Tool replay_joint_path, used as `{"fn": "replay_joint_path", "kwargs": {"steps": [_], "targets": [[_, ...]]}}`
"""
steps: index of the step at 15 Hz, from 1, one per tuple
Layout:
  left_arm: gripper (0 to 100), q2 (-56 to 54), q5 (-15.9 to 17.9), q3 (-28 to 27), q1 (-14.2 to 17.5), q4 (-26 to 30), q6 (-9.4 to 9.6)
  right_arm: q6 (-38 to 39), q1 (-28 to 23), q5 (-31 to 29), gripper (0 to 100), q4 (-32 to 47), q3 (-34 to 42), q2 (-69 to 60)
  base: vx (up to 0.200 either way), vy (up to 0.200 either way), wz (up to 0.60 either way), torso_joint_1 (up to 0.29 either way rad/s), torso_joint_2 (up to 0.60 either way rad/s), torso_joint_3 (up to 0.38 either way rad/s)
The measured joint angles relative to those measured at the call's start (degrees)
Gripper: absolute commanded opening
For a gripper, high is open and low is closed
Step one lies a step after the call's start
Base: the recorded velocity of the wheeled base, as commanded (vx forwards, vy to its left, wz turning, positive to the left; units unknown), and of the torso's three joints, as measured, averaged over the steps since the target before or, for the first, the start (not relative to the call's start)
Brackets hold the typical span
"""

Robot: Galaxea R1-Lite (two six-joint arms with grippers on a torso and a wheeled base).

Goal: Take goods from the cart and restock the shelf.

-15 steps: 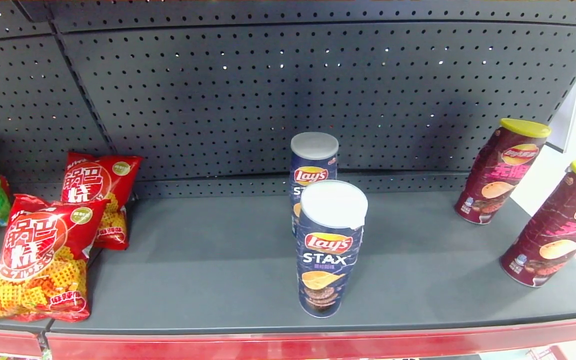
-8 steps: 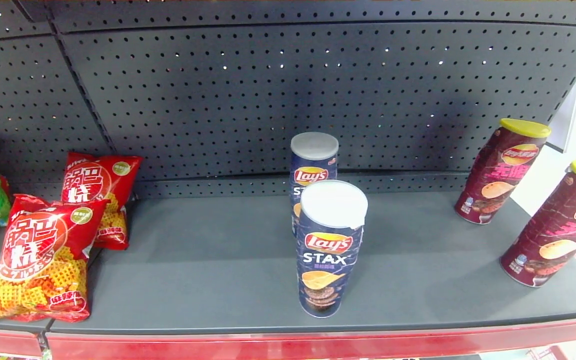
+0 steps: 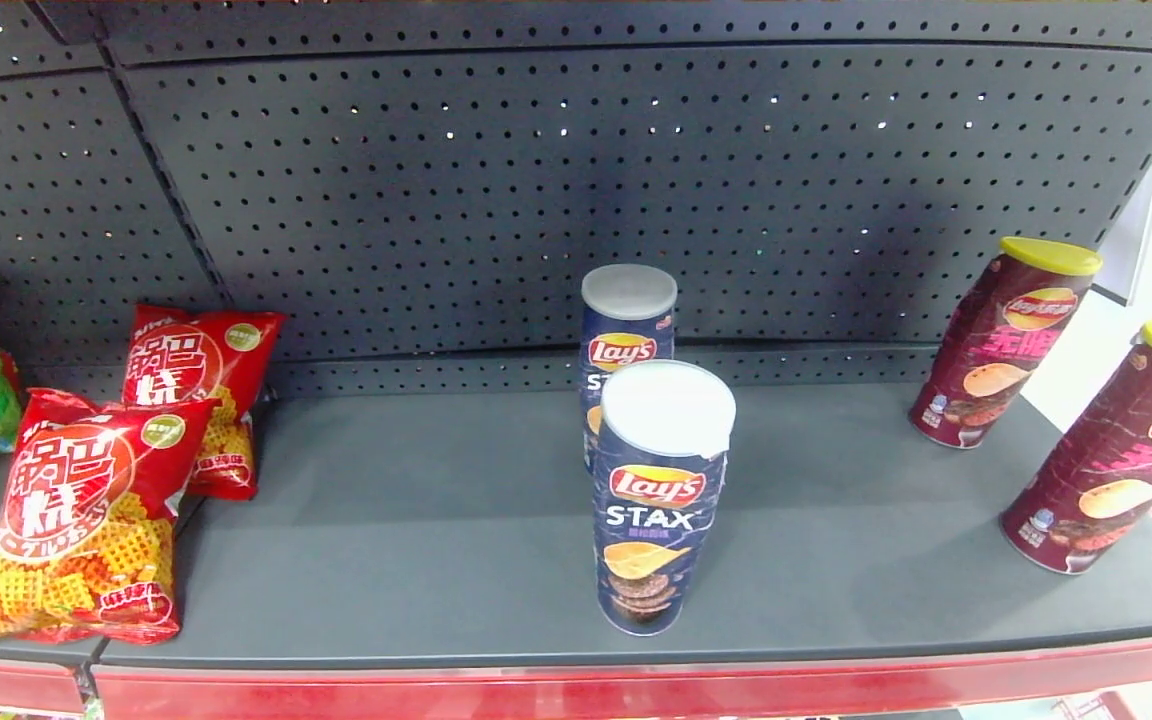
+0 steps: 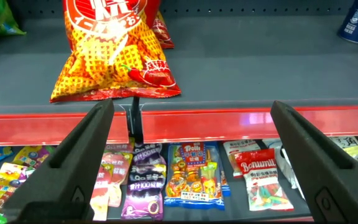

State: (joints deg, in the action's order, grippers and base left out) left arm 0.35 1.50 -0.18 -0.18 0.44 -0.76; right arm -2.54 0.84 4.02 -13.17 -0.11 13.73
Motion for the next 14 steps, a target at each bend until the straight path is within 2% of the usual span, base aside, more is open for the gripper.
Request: {"fn": "replay_joint_path", "kwargs": {"steps": [4, 9, 14], "targets": [[100, 0.0, 0.0, 0.0, 0.0, -0.01, 0.0, -0.06, -3.4, 0.73, 100, 8.96, 0.04, -5.38, 0.0, 0.0, 0.0, 0.0, 0.0, 0.0], [100, 0.0, 0.0, 0.0, 0.0, -0.01, 0.0, -0.02, -2.27, -5.03, 100, 9.62, -0.02, -10.29, 0.0, 0.0, 0.0, 0.0, 0.0, 0.0], [100, 0.0, -0.02, 0.0, 0.0, -0.01, -0.02, 2.35, -1.48, -2.85, 100, 12.96, 0.0, -12.74, 0.0, 0.0, 0.0, 0.0, 0.0, 0.0]]}}
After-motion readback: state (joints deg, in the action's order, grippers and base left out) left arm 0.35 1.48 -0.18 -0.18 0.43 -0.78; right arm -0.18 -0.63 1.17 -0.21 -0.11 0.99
